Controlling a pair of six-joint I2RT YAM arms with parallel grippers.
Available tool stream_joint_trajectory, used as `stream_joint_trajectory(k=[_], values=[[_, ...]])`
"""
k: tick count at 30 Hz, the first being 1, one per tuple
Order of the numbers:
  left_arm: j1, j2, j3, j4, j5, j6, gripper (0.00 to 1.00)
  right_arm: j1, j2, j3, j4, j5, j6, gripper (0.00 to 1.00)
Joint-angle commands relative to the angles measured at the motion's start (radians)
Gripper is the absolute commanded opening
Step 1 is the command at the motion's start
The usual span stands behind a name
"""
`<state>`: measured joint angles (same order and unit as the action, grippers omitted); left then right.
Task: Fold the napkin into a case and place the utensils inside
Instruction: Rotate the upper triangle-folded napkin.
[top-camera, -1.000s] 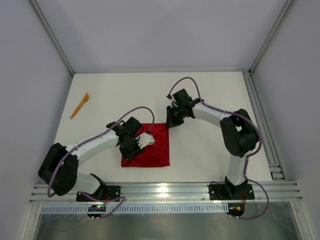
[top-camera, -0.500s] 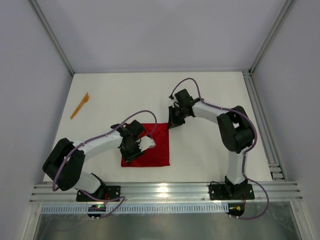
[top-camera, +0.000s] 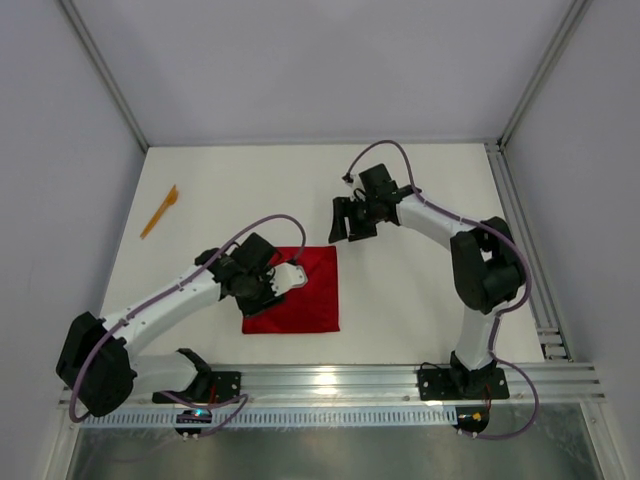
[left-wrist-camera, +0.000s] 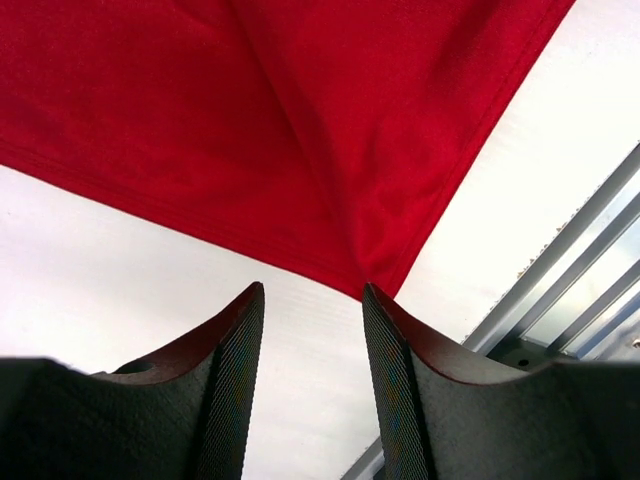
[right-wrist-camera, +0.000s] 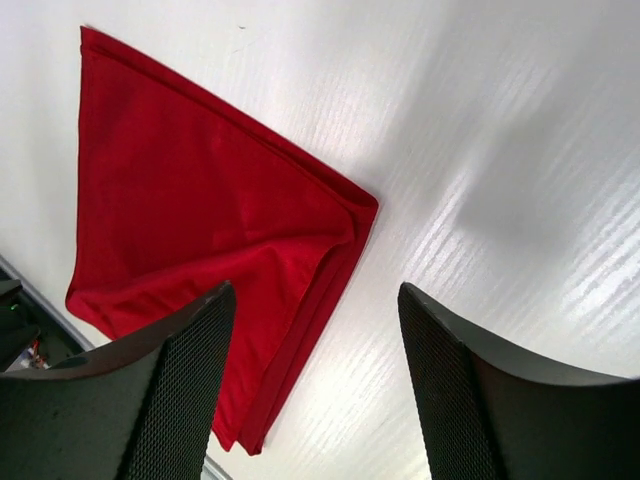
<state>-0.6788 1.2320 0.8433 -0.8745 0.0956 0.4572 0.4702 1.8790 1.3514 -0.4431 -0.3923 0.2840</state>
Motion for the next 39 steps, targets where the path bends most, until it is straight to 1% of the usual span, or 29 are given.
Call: stream_joint_trajectory(k=[1, 3, 6, 8, 11, 14, 15, 16, 20, 24, 25, 27, 32, 34, 36, 37, 39], values=[[-0.004, -0.002, 0.026, -0.073, -0.010, 0.032, 0.47, -0.005, 0.044, 0.020, 0.010, -0.129, -0.019, 0.71], [-0.013, 0.003, 0.030, -0.119, -0.011, 0.041, 0.48, -0.005, 0.069, 0.038, 0.027, -0.137, -0.029, 0.72], [-0.027, -0.006, 0.028, -0.173, -0.014, 0.075, 0.48, -0.005, 0.118, 0.077, -0.008, -0.169, -0.074, 0.73], [-0.031, -0.023, 0.013, -0.187, -0.019, 0.104, 0.49, -0.005, 0.137, 0.080, -0.016, -0.198, -0.083, 0.72], [-0.042, -0.022, -0.026, -0.181, -0.036, 0.115, 0.50, -0.004, 0.157, 0.075, -0.020, -0.175, -0.086, 0.72], [-0.065, -0.005, -0.073, -0.126, -0.051, 0.104, 0.52, -0.004, 0.192, 0.083, -0.028, -0.166, -0.078, 0.72], [-0.073, 0.003, -0.101, -0.088, -0.059, 0.101, 0.58, -0.005, 0.200, 0.084, -0.028, -0.169, -0.072, 0.70], [-0.083, 0.012, -0.116, -0.068, -0.066, 0.100, 0.58, -0.005, 0.207, 0.084, -0.023, -0.169, -0.071, 0.69], [-0.146, 0.066, -0.176, 0.034, -0.170, 0.089, 0.58, -0.007, 0.215, 0.071, -0.008, -0.166, -0.060, 0.65], [-0.148, 0.075, -0.223, 0.138, -0.290, 0.109, 0.57, -0.005, 0.210, 0.065, 0.001, -0.165, -0.043, 0.61], [-0.148, 0.066, -0.234, 0.179, -0.351, 0.118, 0.56, -0.005, 0.201, 0.057, 0.007, -0.163, -0.040, 0.61], [-0.145, 0.055, -0.269, 0.225, -0.399, 0.135, 0.55, -0.004, 0.187, 0.025, 0.023, -0.163, -0.028, 0.61], [-0.104, 0.050, -0.302, 0.362, -0.454, 0.146, 0.52, -0.005, 0.114, -0.073, 0.072, -0.157, 0.003, 0.61], [-0.075, 0.052, -0.302, 0.397, -0.456, 0.161, 0.47, -0.004, 0.089, -0.098, 0.090, -0.154, 0.017, 0.61], [-0.024, 0.052, -0.302, 0.457, -0.467, 0.181, 0.43, -0.005, 0.052, -0.132, 0.096, -0.142, 0.021, 0.60], [0.017, 0.053, -0.302, 0.480, -0.468, 0.205, 0.43, -0.005, 0.042, -0.149, 0.093, -0.138, 0.021, 0.60], [0.060, 0.057, -0.296, 0.543, -0.448, 0.225, 0.43, -0.007, 0.011, -0.167, 0.092, -0.132, 0.021, 0.60]])
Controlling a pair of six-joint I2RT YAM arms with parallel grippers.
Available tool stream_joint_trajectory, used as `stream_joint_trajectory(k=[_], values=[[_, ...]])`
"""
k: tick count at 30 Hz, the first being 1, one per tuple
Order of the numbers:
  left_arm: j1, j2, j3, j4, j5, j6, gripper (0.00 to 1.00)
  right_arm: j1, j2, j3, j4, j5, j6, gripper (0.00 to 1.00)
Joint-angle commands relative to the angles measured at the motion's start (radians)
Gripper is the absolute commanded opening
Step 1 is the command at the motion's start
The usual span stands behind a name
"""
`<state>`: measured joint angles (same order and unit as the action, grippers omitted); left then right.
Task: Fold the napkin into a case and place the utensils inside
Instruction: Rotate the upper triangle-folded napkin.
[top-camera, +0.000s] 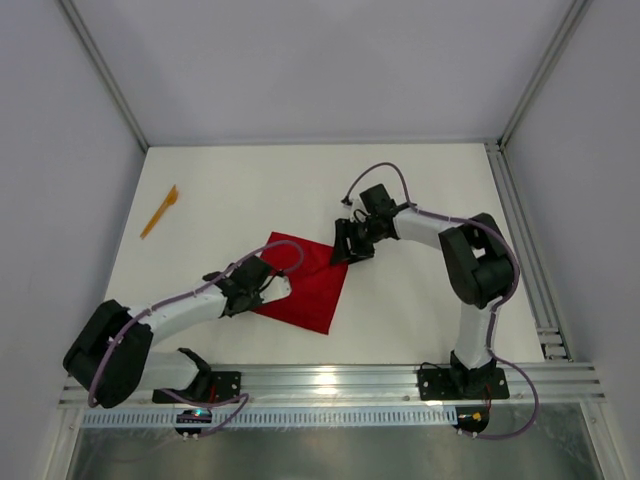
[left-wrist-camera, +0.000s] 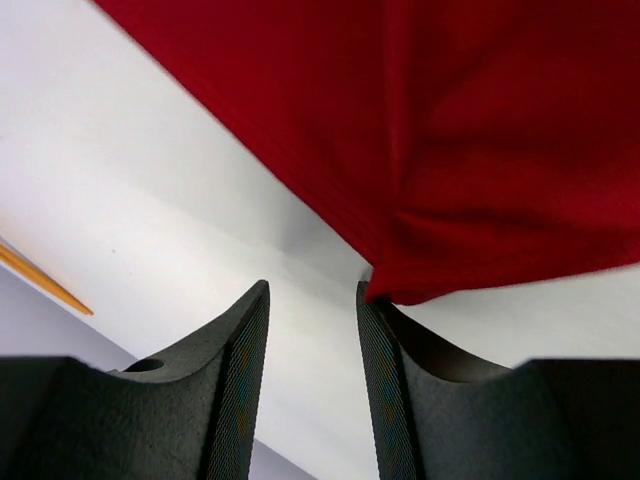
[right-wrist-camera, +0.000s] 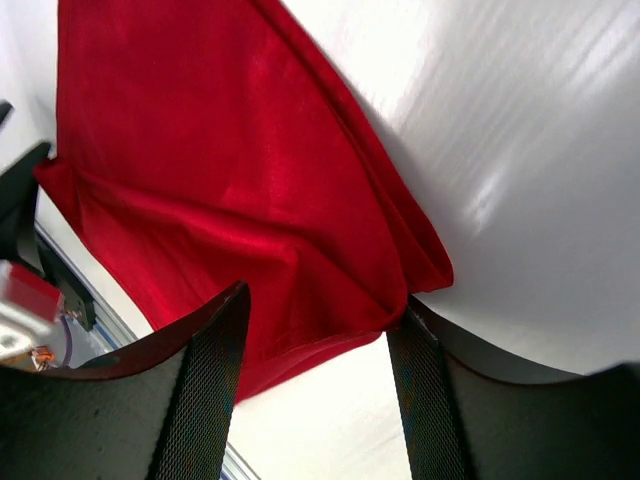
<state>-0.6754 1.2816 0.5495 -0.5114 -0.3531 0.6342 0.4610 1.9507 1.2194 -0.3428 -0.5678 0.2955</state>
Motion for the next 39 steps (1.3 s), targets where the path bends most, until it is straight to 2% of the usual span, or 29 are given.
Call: stream_joint_trajectory(k=[1, 8, 13, 17, 20, 23, 26, 29, 31, 35, 39], values=[[0.077, 0.012, 0.003, 0.197, 0.008, 0.058, 0.43, 0.002, -0.070, -0.044, -0.010, 0.048, 0.010, 0.60], [0.233, 0.146, 0.090, 0.382, 0.043, 0.098, 0.44, -0.002, -0.197, -0.167, -0.036, 0.114, 0.016, 0.66], [0.261, 0.297, 0.181, 0.476, 0.068, 0.068, 0.44, -0.012, -0.344, -0.251, -0.088, 0.170, 0.016, 0.68], [0.273, 0.320, 0.198, 0.491, 0.092, 0.062, 0.43, -0.018, -0.433, -0.268, -0.116, 0.190, 0.007, 0.69], [0.299, 0.265, 0.205, 0.443, 0.120, 0.020, 0.43, -0.027, -0.431, -0.183, -0.130, 0.209, -0.033, 0.68], [0.321, 0.164, 0.222, 0.341, 0.141, -0.051, 0.44, -0.035, -0.327, -0.033, -0.168, 0.210, -0.113, 0.65], [0.321, 0.047, 0.228, 0.214, 0.158, -0.109, 0.45, -0.033, -0.178, 0.096, -0.205, 0.192, -0.180, 0.62], [0.321, -0.049, 0.221, 0.050, 0.239, -0.133, 0.46, -0.033, -0.063, 0.170, -0.206, 0.122, -0.243, 0.61], [0.321, -0.128, 0.213, -0.084, 0.322, -0.130, 0.48, -0.035, 0.008, 0.215, -0.220, 0.126, -0.263, 0.61], [0.320, -0.189, 0.182, -0.225, 0.399, -0.123, 0.48, -0.033, 0.070, 0.229, -0.263, 0.129, -0.289, 0.61], [0.320, -0.209, 0.118, -0.256, 0.414, -0.103, 0.48, -0.035, 0.045, 0.161, -0.237, 0.095, -0.338, 0.61]])
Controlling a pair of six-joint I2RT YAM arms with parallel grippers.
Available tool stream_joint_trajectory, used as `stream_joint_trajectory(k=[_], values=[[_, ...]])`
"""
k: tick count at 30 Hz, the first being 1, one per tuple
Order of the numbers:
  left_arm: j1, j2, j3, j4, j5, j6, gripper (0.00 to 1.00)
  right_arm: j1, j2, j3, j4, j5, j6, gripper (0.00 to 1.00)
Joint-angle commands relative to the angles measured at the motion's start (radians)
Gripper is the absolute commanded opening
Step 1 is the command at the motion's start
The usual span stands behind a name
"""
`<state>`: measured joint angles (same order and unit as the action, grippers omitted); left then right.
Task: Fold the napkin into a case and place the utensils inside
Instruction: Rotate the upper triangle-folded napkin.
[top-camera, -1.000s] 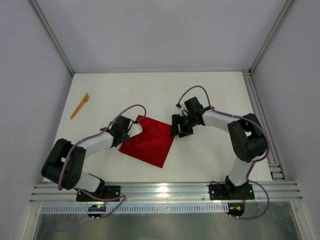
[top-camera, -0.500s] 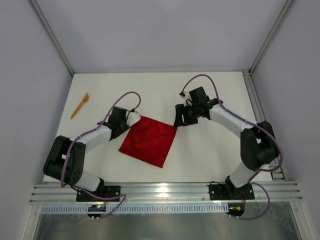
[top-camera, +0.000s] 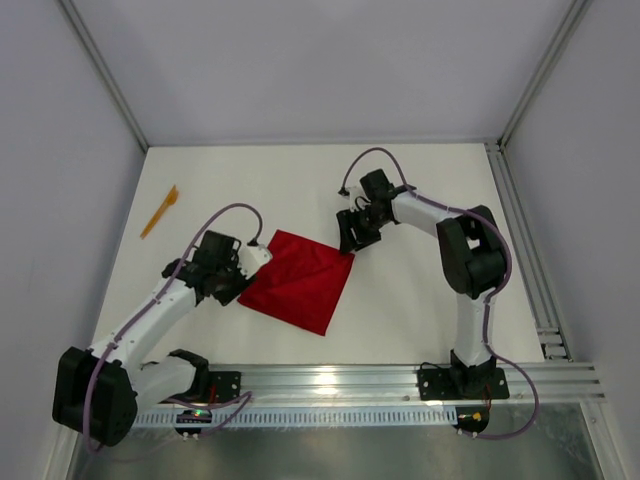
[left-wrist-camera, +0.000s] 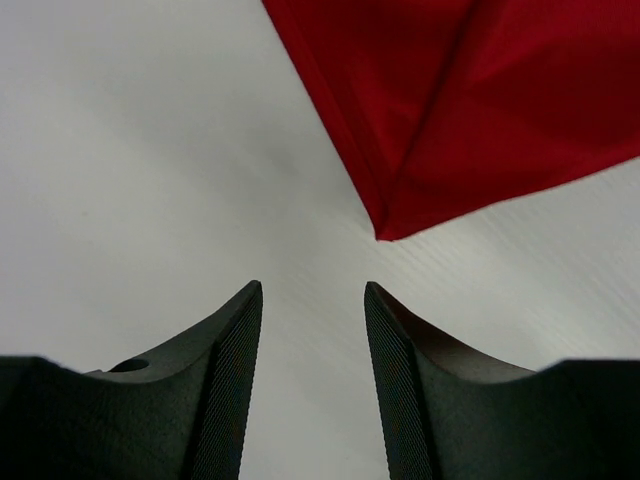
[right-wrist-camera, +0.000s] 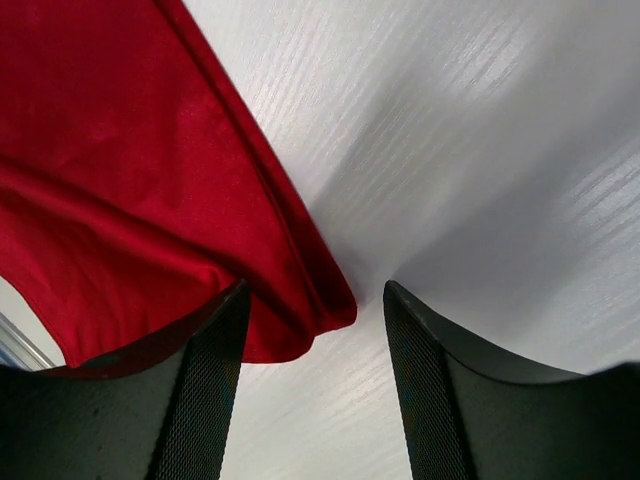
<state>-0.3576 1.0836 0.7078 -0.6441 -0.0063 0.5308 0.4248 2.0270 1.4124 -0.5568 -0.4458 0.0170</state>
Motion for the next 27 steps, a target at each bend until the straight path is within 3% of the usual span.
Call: stream_joint_trajectory(k=[1, 9, 15, 19, 27], values=[[-0.001, -0.011, -0.050, -0.123, 0.071, 0.011, 0.48, 0.002, -0.031, -0.038, -0.020, -0.033, -0.060, 0.61], [-0.104, 0.136, -0.110, 0.020, -0.045, -0.005, 0.50, 0.003, -0.033, -0.115, 0.018, -0.085, -0.029, 0.51], [-0.104, 0.286, -0.114, 0.230, -0.153, 0.012, 0.42, 0.003, -0.103, -0.236, 0.086, -0.116, 0.027, 0.43], [-0.095, 0.360, -0.107, 0.366, -0.247, 0.032, 0.38, 0.003, -0.142, -0.324, 0.139, -0.148, 0.087, 0.41], [-0.073, 0.482, -0.041, 0.596, -0.261, 0.051, 0.36, 0.003, -0.264, -0.565, 0.346, -0.178, 0.294, 0.41]])
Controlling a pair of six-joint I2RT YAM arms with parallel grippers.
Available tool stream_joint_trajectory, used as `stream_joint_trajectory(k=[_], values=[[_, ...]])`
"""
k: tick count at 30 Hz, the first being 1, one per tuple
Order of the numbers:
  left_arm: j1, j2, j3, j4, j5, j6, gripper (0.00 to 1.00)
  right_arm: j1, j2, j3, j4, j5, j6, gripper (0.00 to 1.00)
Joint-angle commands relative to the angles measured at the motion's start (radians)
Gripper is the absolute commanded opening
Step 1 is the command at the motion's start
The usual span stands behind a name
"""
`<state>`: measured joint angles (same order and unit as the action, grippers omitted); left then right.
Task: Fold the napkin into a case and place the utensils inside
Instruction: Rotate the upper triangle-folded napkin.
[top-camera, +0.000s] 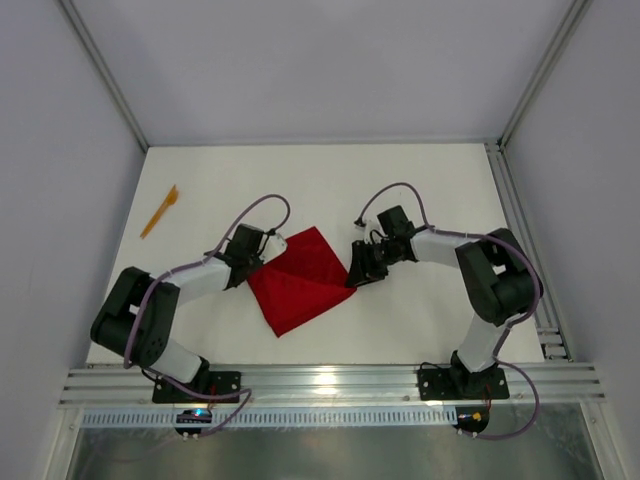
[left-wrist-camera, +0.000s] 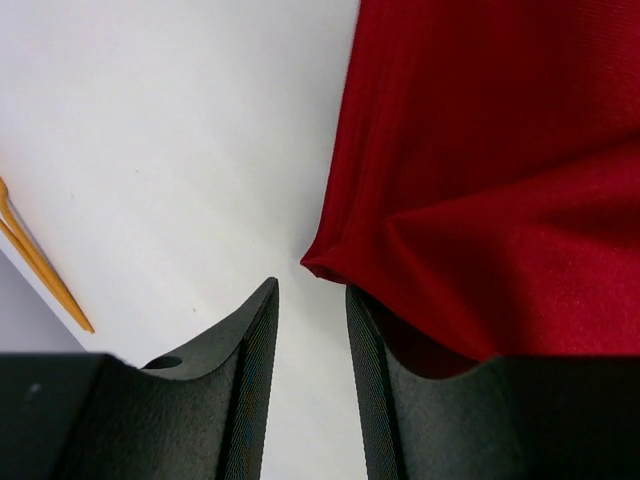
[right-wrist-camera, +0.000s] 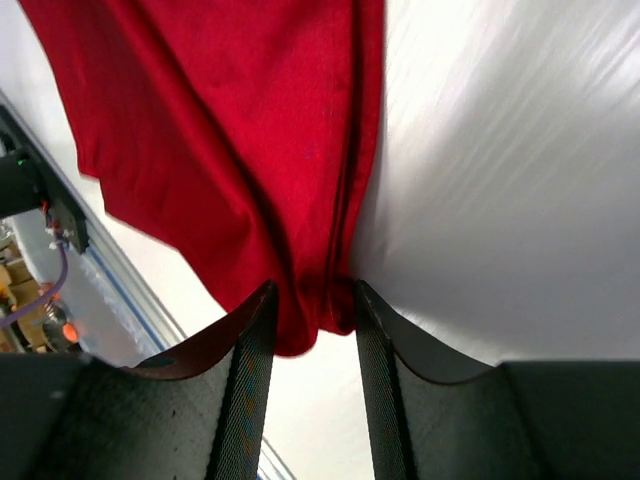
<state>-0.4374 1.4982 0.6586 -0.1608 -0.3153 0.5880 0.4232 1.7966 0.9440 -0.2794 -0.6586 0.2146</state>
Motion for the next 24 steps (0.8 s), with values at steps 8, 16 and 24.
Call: stream_joint_trajectory(k=[8, 16, 24], values=[[0.008, 0.215, 0.186, 0.164, 0.097, 0.015, 0.36, 0.006, -0.215, -0.258, 0.112, 0.070, 0.187, 0.50], [0.042, 0.085, 0.222, -0.046, 0.241, -0.001, 0.40, 0.005, -0.353, -0.209, -0.015, 0.247, 0.143, 0.50], [0.159, -0.258, 0.138, -0.397, 0.278, -0.103, 0.48, 0.288, -0.413, 0.059, -0.132, 0.634, -0.015, 0.50]])
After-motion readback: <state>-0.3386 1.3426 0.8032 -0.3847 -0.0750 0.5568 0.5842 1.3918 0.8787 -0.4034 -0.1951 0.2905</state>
